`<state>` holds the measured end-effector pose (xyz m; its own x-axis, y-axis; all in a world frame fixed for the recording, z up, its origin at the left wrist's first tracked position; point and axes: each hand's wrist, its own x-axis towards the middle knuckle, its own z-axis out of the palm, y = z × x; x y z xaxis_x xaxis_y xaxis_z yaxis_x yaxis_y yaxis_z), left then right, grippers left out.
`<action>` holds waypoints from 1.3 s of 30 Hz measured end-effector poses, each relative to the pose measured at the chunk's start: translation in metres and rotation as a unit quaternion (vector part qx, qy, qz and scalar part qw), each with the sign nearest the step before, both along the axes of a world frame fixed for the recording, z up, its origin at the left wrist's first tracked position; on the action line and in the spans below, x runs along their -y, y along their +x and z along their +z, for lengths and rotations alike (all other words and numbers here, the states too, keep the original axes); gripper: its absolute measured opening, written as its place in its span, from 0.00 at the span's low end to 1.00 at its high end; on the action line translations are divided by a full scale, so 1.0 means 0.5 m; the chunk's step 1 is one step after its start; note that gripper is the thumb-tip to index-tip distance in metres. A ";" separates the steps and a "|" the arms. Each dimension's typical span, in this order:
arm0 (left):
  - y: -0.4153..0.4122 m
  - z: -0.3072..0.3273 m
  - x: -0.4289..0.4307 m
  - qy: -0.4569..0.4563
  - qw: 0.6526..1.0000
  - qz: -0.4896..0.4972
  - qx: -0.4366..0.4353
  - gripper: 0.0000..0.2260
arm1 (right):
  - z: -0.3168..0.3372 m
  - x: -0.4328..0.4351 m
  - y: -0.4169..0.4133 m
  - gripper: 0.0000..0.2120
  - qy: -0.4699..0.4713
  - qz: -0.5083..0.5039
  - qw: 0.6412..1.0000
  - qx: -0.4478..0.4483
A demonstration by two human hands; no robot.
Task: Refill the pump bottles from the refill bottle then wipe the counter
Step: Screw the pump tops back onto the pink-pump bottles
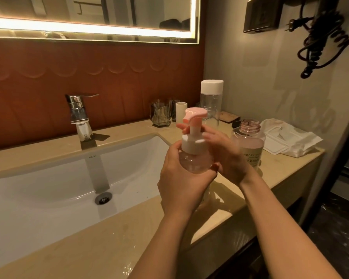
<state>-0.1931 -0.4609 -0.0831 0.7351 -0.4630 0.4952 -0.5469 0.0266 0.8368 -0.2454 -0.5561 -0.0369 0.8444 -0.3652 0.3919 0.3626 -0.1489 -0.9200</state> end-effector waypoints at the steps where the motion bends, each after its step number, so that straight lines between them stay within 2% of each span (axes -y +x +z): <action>1: 0.000 -0.001 0.000 -0.001 1.000 0.001 0.002 0.34 | -0.002 -0.001 -0.003 0.16 0.003 0.003 1.000 0.002; 4: 0.001 -0.002 0.001 -0.002 1.000 0.003 0.004 0.33 | 0.000 -0.007 -0.013 0.10 -0.027 -0.037 0.999 0.014; 8: 0.004 -0.002 0.002 0.007 1.000 0.005 0.002 0.33 | 0.004 -0.027 -0.002 0.22 -0.124 -0.194 0.973 0.004; 11: 0.003 -0.001 0.001 0.012 1.000 0.009 0.004 0.34 | 0.001 -0.039 0.009 0.27 -0.176 -0.252 0.951 -0.027; 15: 0.000 0.000 0.002 0.004 1.000 0.011 0.000 0.35 | 0.008 -0.037 -0.012 0.16 -0.081 -0.144 0.986 0.018; 17: 0.000 -0.001 0.001 0.005 1.000 0.008 0.004 0.34 | 0.008 -0.032 -0.023 0.14 -0.088 -0.130 0.987 0.021; 22: 0.002 -0.001 0.002 0.012 1.000 0.009 0.009 0.34 | 0.013 -0.036 -0.009 0.21 -0.131 -0.223 0.966 -0.007; 26: 0.004 -0.002 0.005 0.010 1.000 0.021 0.010 0.28 | 0.008 -0.060 0.018 0.35 -0.222 -0.281 0.931 -0.074; 27: 0.003 -0.002 0.006 0.010 1.000 0.022 0.008 0.28 | 0.007 -0.061 0.016 0.34 -0.228 -0.270 0.931 -0.086; 30: -0.002 0.000 0.005 0.002 1.000 0.017 0.001 0.33 | 0.024 -0.059 -0.014 0.05 -0.141 -0.136 0.978 -0.071; 32: -0.004 0.001 0.003 0.001 1.000 0.013 0.001 0.33 | 0.025 -0.046 -0.030 0.08 -0.119 -0.088 0.987 -0.057; 36: -0.002 0.003 0.001 0.010 1.000 0.008 0.002 0.33 | 0.017 -0.036 -0.025 0.17 -0.133 -0.194 0.972 0.002; 39: -0.002 0.005 0.000 0.014 1.000 0.010 0.005 0.33 | 0.018 -0.027 -0.021 0.24 -0.125 -0.225 0.966 0.011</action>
<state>-0.1943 -0.4609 -0.0808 0.7398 -0.4624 0.4888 -0.5547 -0.0079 0.8320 -0.2558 -0.5423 -0.0282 0.6130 -0.5843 0.5319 0.2289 -0.5130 -0.8273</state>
